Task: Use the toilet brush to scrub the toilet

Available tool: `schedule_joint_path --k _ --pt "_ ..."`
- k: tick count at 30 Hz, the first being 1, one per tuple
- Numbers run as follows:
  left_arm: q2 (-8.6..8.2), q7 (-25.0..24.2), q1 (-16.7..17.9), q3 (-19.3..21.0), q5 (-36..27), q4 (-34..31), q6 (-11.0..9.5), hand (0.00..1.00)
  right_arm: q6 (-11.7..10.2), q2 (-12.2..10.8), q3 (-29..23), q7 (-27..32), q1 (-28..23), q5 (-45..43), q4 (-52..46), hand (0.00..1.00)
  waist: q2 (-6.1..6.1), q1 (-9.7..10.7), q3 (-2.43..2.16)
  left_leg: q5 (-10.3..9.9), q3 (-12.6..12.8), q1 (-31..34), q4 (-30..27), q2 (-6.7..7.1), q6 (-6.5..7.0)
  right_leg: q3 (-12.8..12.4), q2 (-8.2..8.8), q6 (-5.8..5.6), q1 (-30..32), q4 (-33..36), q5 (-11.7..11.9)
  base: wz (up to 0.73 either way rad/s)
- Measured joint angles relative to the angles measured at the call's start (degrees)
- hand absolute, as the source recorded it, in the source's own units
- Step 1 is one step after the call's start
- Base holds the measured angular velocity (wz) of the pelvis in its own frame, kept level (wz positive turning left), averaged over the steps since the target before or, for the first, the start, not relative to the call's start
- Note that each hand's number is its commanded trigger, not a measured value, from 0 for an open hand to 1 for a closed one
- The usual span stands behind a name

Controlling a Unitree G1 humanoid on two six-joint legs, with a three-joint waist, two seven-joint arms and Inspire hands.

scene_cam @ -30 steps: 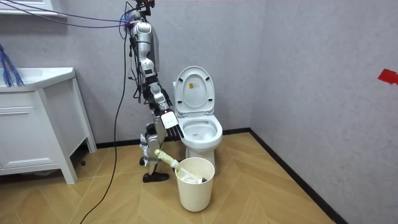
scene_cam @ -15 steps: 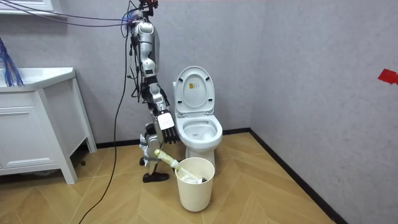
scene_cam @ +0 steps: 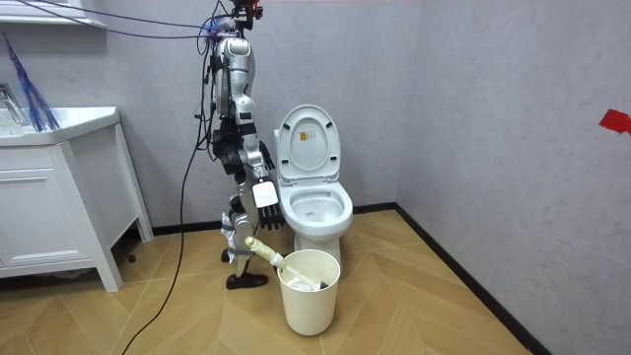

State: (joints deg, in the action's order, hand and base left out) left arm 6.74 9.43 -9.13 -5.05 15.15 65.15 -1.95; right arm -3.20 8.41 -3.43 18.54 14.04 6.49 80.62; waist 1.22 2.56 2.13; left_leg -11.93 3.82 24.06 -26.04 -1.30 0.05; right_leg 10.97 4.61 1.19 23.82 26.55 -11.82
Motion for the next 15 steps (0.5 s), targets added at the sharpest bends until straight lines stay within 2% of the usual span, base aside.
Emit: schedule_joint_path --k 1,2,4,8,12,15 --pt "-0.06 0.0 -0.5 -0.4 0.0 0.0 0.0 0.0 0.3 0.1 0.0 0.0 0.6 0.0 0.0 0.0 -0.1 0.0 0.12 -0.2 0.0 1.1 -0.7 0.09 0.29 0.1 0.23 0.0 1.2 1.1 -0.4 0.19" --pt "-0.16 0.0 -1.5 -1.1 -0.1 -0.1 0.0 0.0 0.9 0.5 0.1 -0.1 2.0 0.2 -0.1 0.0 -0.32 -0.2 0.47 -0.8 0.0 3.6 -2.3 0.32 0.55 0.2 0.71 0.2 3.7 3.1 -1.4 0.15" --pt "-0.32 -0.1 -2.5 -2.3 -1.1 -1.4 0.1 0.0 1.6 1.2 0.1 -0.1 3.4 0.4 -0.1 0.0 -0.59 -0.6 0.72 -1.2 -0.1 7.5 -4.6 0.68 0.83 0.1 1.45 0.2 7.9 5.8 -2.0 0.16" --pt "-0.05 -0.1 -1.9 -6.0 -4.0 -5.0 0.2 0.0 2.0 3.7 0.5 0.1 4.6 2.6 0.0 0.0 -0.6 -1.6 0.75 -1.6 -1.4 15.3 -9.9 1.44 1.52 0.2 2.59 -0.02 14.8 10.9 -2.4 0.16" --pt "1.28 0.0 -1.4 -11.0 -7.6 -11.4 0.2 0.0 2.0 6.8 4.4 0.8 5.6 5.5 -0.3 0.0 -0.59 -2.3 0.75 -1.8 -0.7 21.9 -13.9 1.76 2.36 -1.0 3.49 -0.31 21.9 15.2 -2.2 -0.05" --pt "1.72 0.0 -1.5 -13.5 -10.8 -13.0 -0.1 0.0 2.0 8.0 5.6 2.7 5.8 6.2 -0.2 0.0 -0.6 -2.3 0.75 -1.6 -0.5 24.5 -15.2 2.08 2.62 -1.3 4.2 -0.37 24.7 17.2 -2.3 0.04"
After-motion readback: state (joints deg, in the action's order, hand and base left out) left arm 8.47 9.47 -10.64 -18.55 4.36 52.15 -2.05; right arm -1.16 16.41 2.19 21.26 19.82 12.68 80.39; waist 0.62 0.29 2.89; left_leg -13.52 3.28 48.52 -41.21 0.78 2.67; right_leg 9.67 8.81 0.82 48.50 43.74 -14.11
